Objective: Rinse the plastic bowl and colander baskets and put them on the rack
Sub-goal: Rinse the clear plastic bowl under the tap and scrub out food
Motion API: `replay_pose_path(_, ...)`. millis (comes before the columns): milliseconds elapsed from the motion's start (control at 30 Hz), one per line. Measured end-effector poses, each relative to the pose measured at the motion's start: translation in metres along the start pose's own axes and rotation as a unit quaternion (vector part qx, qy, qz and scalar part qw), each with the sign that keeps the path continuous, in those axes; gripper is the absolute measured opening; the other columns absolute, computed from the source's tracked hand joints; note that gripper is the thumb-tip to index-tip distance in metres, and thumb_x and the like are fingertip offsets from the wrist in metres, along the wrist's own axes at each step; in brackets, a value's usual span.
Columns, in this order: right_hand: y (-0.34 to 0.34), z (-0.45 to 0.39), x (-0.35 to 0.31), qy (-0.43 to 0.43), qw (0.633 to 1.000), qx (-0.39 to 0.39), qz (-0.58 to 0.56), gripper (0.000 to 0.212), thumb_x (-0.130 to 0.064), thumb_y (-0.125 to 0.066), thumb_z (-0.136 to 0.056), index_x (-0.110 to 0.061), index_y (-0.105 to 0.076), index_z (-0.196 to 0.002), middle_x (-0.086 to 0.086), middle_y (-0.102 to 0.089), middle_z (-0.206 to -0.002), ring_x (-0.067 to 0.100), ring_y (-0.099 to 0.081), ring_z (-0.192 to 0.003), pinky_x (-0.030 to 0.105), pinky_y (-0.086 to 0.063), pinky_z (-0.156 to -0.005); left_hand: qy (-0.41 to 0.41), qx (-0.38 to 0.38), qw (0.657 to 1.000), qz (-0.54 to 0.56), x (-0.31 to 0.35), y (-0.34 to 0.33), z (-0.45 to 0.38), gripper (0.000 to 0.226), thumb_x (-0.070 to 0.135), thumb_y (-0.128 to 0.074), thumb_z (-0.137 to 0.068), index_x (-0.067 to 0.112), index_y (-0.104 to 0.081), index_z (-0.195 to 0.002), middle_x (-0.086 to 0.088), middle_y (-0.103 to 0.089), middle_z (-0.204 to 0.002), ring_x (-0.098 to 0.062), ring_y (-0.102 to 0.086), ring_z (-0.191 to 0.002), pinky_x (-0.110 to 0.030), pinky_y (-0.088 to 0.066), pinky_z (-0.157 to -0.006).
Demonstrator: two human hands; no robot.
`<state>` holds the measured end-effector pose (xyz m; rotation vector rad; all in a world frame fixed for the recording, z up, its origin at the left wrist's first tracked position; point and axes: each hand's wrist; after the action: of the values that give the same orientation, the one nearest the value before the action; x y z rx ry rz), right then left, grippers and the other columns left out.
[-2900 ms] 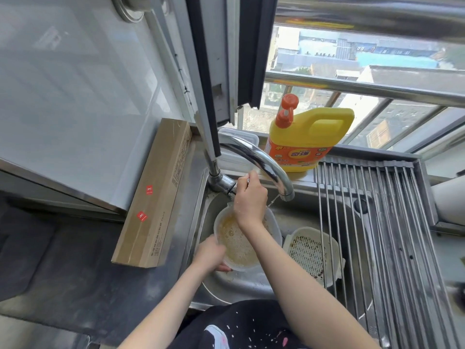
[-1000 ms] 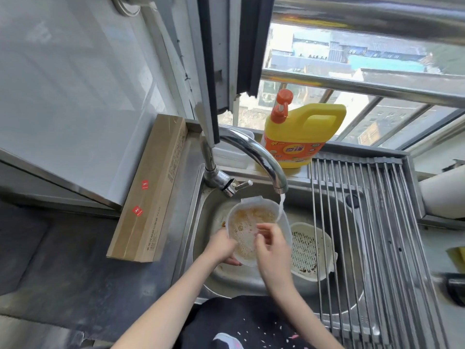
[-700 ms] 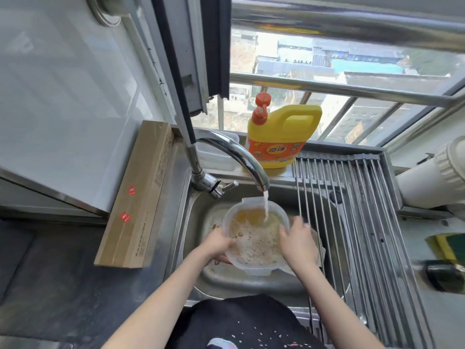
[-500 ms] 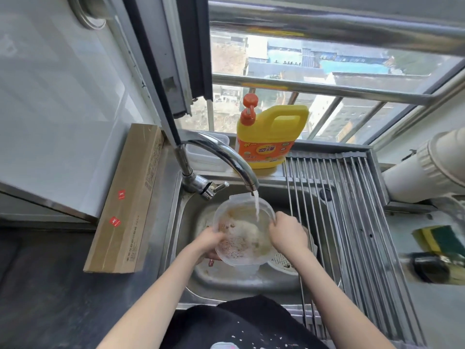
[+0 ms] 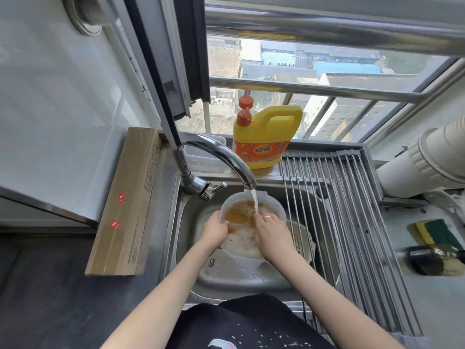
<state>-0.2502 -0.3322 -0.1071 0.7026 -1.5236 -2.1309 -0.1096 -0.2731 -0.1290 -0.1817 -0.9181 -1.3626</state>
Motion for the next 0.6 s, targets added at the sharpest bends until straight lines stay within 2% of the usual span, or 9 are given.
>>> replay_pose_path(100,-0.001,-0.002,-0.011,-0.035,0.99,-0.134,0.002,0.062,-0.021,-0.035,-0.098,-0.012,-0.008,-0.152,0.011,-0.003,-0.16,0.034,0.0,-0.147,0.052,-0.005,-0.118,-0.02,0.0,1.0,0.01,0.003,-0.004,0.003,0.021,0.018,-0.048,-0.092,0.016,-0.059,-0.11,-0.007,-0.065,-0.109,-0.025,-0.059,-0.101,-0.031,-0.047,-0.084)
replay_pose_path(167,0.001,0.001,-0.015,0.052,0.973,-0.223,0.01,0.059,-0.028,-0.032,-0.099,-0.019,-0.008,-0.153,0.0,0.005,-0.16,0.032,0.014,-0.146,0.063,0.011,-0.11,-0.038,-0.011,0.999,0.019,0.003,-0.006,0.005,0.023,0.026,-0.049,-0.093,0.015,-0.062,-0.109,-0.007,-0.067,-0.112,-0.024,-0.061,-0.104,-0.035,-0.049,-0.092)
replay_pose_path(200,0.004,-0.001,-0.011,0.094,0.965,-0.241,0.039,0.057,-0.031,-0.031,-0.1,-0.02,-0.012,-0.152,-0.002,0.001,-0.161,0.027,0.011,-0.147,0.062,0.012,-0.109,-0.044,-0.017,0.999,0.021,0.003,-0.007,0.007,0.026,0.028,-0.049,-0.094,0.014,-0.063,-0.112,-0.007,-0.067,-0.114,-0.024,-0.061,-0.105,-0.035,-0.048,-0.094)
replay_pose_path(267,0.008,-0.006,0.001,0.104,0.967,-0.211,0.098,0.057,-0.036,-0.033,-0.099,-0.023,-0.016,-0.152,0.001,-0.006,-0.161,0.022,0.002,-0.148,0.053,0.009,-0.115,-0.034,-0.022,0.999,0.019,0.005,-0.009,0.01,0.033,0.03,-0.045,-0.098,0.011,-0.059,-0.12,-0.007,-0.064,-0.118,-0.024,-0.058,-0.107,-0.029,-0.044,-0.089)
replay_pose_path(333,0.009,-0.005,0.001,0.066,0.969,-0.21,0.111,0.067,-0.033,-0.039,-0.096,-0.02,-0.006,-0.153,0.007,-0.008,-0.161,0.027,-0.002,-0.148,0.051,0.003,-0.117,-0.016,-0.022,1.0,0.014,0.005,-0.012,0.012,0.038,0.034,-0.038,-0.101,0.01,-0.057,-0.123,-0.006,-0.062,-0.114,-0.022,-0.055,-0.103,-0.027,-0.041,-0.085)
replay_pose_path(367,0.006,-0.003,-0.002,0.079,0.965,-0.231,0.097,0.072,-0.03,-0.042,-0.095,-0.015,-0.002,-0.153,0.012,-0.012,-0.159,0.031,-0.009,-0.147,0.051,-0.006,-0.117,-0.01,-0.023,1.0,0.017,0.004,-0.013,0.013,0.038,0.035,-0.036,-0.101,0.011,-0.059,-0.12,-0.006,-0.063,-0.111,-0.023,-0.057,-0.102,-0.029,-0.044,-0.087)
replay_pose_path(433,0.005,0.001,-0.008,0.118,0.953,-0.272,0.069,0.062,-0.026,-0.041,-0.096,-0.011,-0.017,-0.151,0.016,-0.031,-0.152,0.032,-0.031,-0.137,0.044,-0.027,-0.11,0.006,-0.033,0.999,0.017,0.0,-0.015,0.014,0.036,0.032,-0.036,-0.1,0.01,-0.061,-0.113,-0.012,-0.066,-0.112,-0.03,-0.06,-0.105,-0.036,-0.049,-0.092)
replay_pose_path(533,0.01,-0.004,0.0,0.086,0.969,-0.214,0.089,0.053,-0.028,-0.04,-0.097,-0.018,-0.028,-0.148,0.009,-0.031,-0.154,0.028,-0.027,-0.141,0.046,-0.021,-0.115,0.021,-0.028,0.999,-0.002,-0.002,-0.018,0.018,0.034,0.029,-0.033,-0.102,0.01,-0.059,-0.112,-0.014,-0.06,-0.106,-0.025,-0.055,-0.097,-0.031,-0.043,-0.087)
replay_pose_path(600,0.01,-0.002,0.0,0.1,0.955,-0.266,0.085,0.054,-0.03,-0.038,-0.099,-0.019,-0.025,-0.149,0.009,-0.025,-0.156,0.03,-0.027,-0.141,0.049,-0.024,-0.113,0.028,-0.014,1.0,0.002,-0.002,-0.018,0.02,0.044,0.035,-0.032,-0.102,0.004,-0.058,-0.121,-0.016,-0.061,-0.112,-0.025,-0.054,-0.1,-0.029,-0.04,-0.086)
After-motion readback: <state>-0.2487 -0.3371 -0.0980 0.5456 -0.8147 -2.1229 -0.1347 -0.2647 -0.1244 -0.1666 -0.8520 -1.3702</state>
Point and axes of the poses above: each hand's wrist, its own z-axis away from the middle knuckle, its own y-axis out of the back of the hand, x = y × z
